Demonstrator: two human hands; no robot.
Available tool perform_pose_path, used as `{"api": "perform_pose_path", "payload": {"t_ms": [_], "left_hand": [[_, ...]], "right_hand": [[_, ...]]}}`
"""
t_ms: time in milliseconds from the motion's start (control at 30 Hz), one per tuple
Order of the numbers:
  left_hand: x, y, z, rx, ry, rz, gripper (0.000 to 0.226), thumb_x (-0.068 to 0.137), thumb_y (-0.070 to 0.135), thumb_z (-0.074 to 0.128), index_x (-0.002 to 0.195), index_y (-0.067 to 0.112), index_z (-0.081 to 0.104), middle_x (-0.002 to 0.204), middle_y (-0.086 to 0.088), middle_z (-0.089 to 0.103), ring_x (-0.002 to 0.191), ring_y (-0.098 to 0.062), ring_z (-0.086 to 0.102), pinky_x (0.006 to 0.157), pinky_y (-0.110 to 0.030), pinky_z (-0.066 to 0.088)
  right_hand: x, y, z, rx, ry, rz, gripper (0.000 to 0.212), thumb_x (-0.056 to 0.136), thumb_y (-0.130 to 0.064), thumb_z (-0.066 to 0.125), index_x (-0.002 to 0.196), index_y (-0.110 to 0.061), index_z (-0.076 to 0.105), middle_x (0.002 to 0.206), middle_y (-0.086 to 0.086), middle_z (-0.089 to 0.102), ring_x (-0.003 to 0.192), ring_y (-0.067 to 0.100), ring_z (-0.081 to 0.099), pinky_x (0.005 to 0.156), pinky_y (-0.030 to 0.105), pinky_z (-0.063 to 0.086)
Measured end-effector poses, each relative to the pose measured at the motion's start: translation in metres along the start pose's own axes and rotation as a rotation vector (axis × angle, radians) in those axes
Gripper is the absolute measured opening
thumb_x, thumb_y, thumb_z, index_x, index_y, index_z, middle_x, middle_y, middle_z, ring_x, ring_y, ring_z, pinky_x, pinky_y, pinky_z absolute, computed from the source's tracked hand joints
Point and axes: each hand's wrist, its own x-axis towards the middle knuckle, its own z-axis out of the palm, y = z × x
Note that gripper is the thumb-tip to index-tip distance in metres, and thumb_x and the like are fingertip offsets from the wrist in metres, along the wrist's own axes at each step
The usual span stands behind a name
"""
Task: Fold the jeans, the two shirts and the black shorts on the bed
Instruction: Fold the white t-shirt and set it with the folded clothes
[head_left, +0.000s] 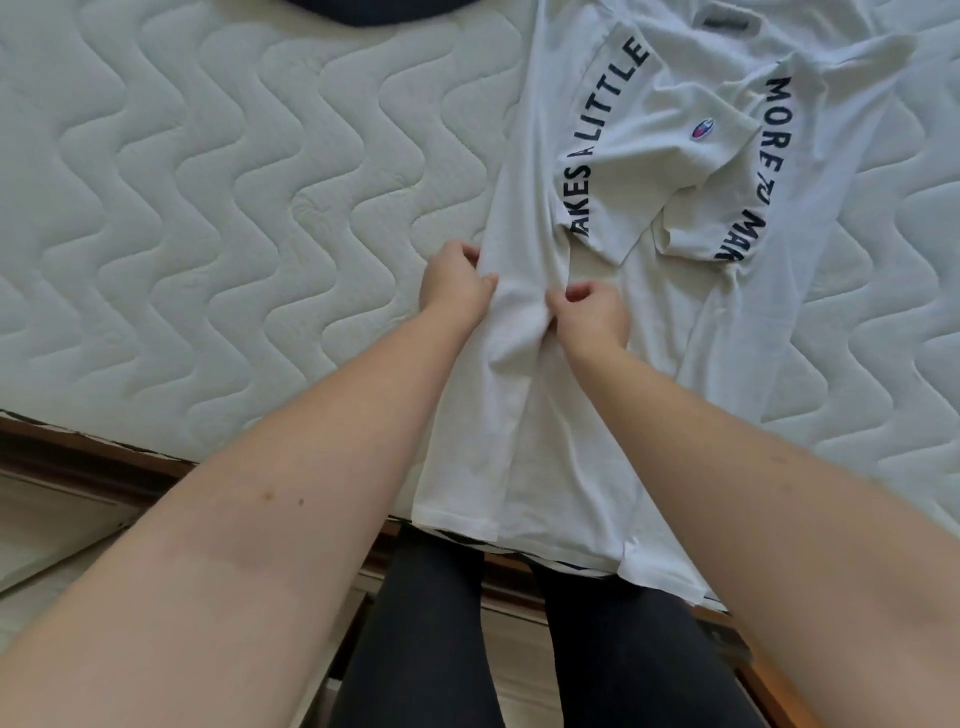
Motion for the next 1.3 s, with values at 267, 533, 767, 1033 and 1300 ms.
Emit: {"api": "perform_pose_path", "payload": {"t_ms": [267,533,767,1033,1300], "left_hand": [[0.012,0.014,-0.001,0.027,0.005,0.057,0.028,0.083,0.022,0.070,0.106,0.017,0.055,0.113,-0.008,0.063,0.103,-0.026,0.061,0.089,-0.036,0.049],[0.024,0.056,0.003,0.386,0.047,0.513,0.036,0.086,0.024,0.069,0.118,0.013,0.058,0.116,-0.010,0.056,0.110,-0.031,0.052,0.095,-0.038,0.039],[0.032,0.088,0.018,0.656,-0.166,0.684,0.083,0.071,0.050,0.079,0.141,0.025,0.042,0.135,-0.003,0.044,0.120,-0.027,0.045,0.102,-0.038,0.037],[0.032,0.099,0.027,0.785,-0.004,0.791,0.024,0.082,0.018,0.056,0.106,0.013,0.059,0.110,-0.009,0.058,0.103,-0.032,0.054,0.081,-0.039,0.034],[0.024,0.108,0.044,0.362,0.036,0.808,0.037,0.076,0.031,0.031,0.090,0.008,0.057,0.089,-0.009,0.059,0.073,-0.035,0.056,0.057,-0.039,0.044]], "right_hand": [[0.031,-0.026,-0.004,0.123,-0.008,0.117,0.027,0.078,-0.048,0.071,0.076,-0.021,0.068,0.090,0.005,0.074,0.088,0.026,0.068,0.084,0.036,0.055],[0.036,-0.034,-0.047,0.035,0.196,-0.089,0.028,0.092,-0.044,0.056,0.088,-0.016,0.061,0.083,-0.005,0.063,0.083,0.019,0.058,0.069,0.029,0.038],[0.091,-0.070,-0.097,0.007,0.425,-0.047,0.078,0.083,-0.049,0.067,0.145,-0.016,0.032,0.146,0.008,0.037,0.135,0.026,0.036,0.107,0.041,0.027],[0.107,-0.079,-0.122,0.063,0.283,-0.127,0.024,0.087,-0.037,0.064,0.097,-0.016,0.061,0.075,-0.010,0.056,0.082,0.018,0.058,0.072,0.030,0.042],[0.097,-0.107,-0.139,0.253,0.323,-0.364,0.018,0.090,-0.029,0.062,0.096,-0.017,0.049,0.074,-0.011,0.054,0.068,0.002,0.050,0.056,0.007,0.037]]}}
